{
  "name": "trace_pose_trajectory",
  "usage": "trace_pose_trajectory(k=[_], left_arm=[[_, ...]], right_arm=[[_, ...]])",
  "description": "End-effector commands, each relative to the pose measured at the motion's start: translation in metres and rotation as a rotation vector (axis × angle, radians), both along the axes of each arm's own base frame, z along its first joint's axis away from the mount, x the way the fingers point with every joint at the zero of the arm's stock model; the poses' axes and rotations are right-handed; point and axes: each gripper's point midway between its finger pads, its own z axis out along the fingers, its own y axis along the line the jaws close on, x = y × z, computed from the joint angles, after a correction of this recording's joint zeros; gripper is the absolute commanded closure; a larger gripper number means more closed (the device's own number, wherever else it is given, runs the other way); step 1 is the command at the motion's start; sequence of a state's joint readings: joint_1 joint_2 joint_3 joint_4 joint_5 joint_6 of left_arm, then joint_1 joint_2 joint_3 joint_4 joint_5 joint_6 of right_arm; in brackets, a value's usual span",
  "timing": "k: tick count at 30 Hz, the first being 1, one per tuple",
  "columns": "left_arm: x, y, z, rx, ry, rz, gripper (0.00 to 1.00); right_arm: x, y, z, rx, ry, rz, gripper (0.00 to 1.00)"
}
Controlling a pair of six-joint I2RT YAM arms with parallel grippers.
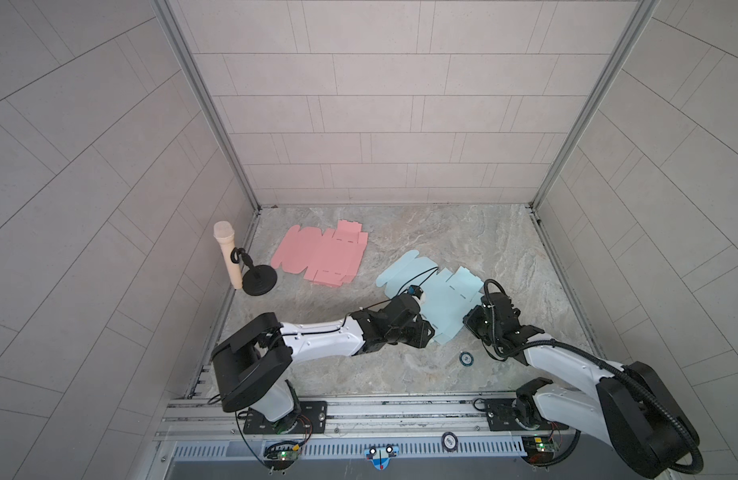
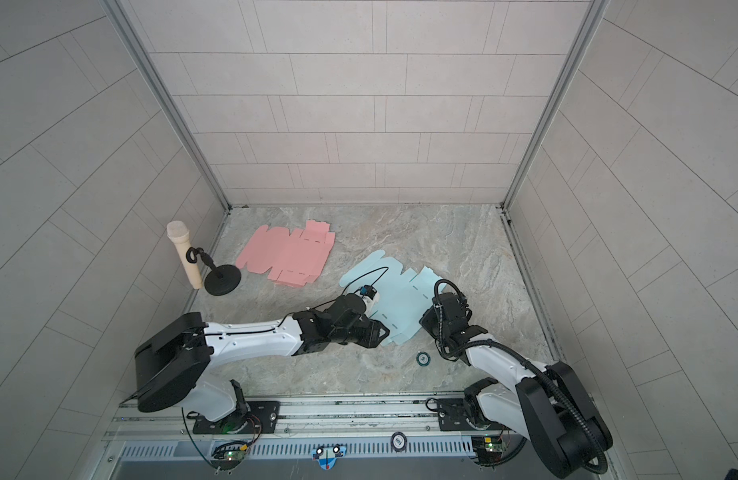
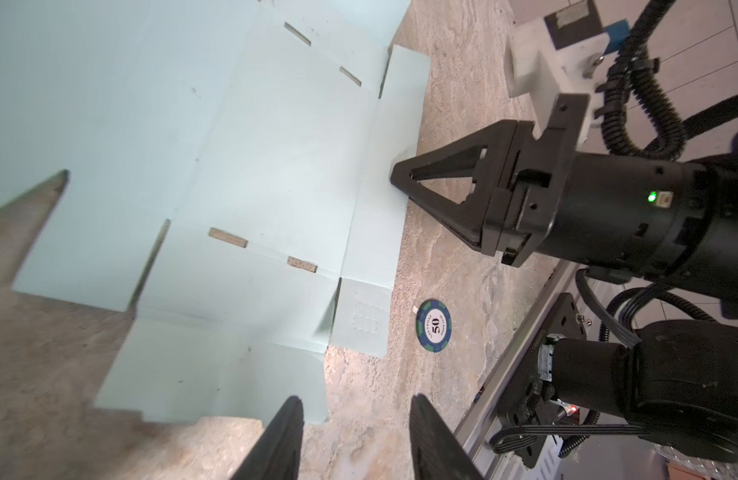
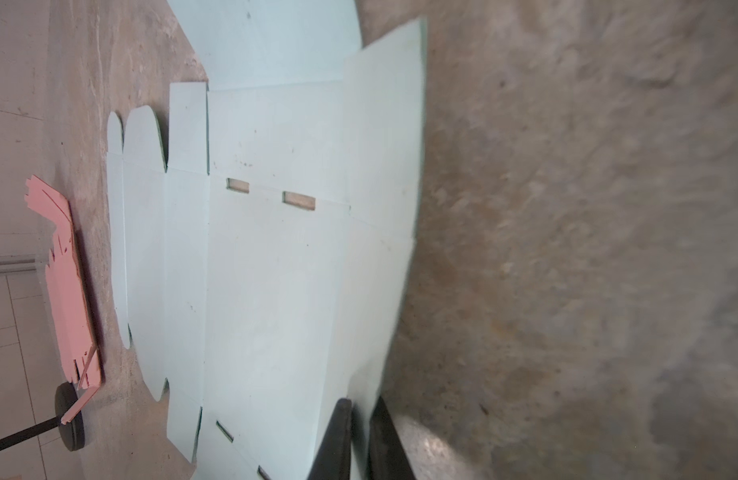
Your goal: Fold the paper box
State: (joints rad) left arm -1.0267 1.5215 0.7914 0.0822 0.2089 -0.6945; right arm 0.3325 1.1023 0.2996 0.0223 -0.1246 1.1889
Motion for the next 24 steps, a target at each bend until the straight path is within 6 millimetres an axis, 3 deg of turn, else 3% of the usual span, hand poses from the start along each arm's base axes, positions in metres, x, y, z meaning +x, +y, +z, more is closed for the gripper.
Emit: trace_pose_trajectory(k=[1, 7, 12, 18, 24], left_arm=[[0.002, 0.023, -0.009, 0.061, -0.006, 0.019, 0.54], [0.011, 0.039, -0.001, 0.058, -0.023, 0.044, 0.54], [0.03, 0.041, 0.007, 0.026, -0.039, 0.063, 0.54], [0.053, 0.036, 0.017, 0.004, -0.051, 0.061, 0.53], [0.068, 0.046, 0.015, -0.001, -0.05, 0.086, 0.53]], right_arm=[[-0.021, -0.021, -0.015, -0.078, 0.082, -0.048, 0.88], [-0.03, -0.037, -0.005, -0.192, 0.11, -0.007, 0.89], [-0.035, -0.044, -0.002, -0.286, 0.16, 0.063, 0.89], [-0.03, -0.043, 0.002, -0.349, 0.224, 0.136, 0.92], [-0.019, -0.045, 0.007, -0.42, 0.258, 0.195, 0.89]])
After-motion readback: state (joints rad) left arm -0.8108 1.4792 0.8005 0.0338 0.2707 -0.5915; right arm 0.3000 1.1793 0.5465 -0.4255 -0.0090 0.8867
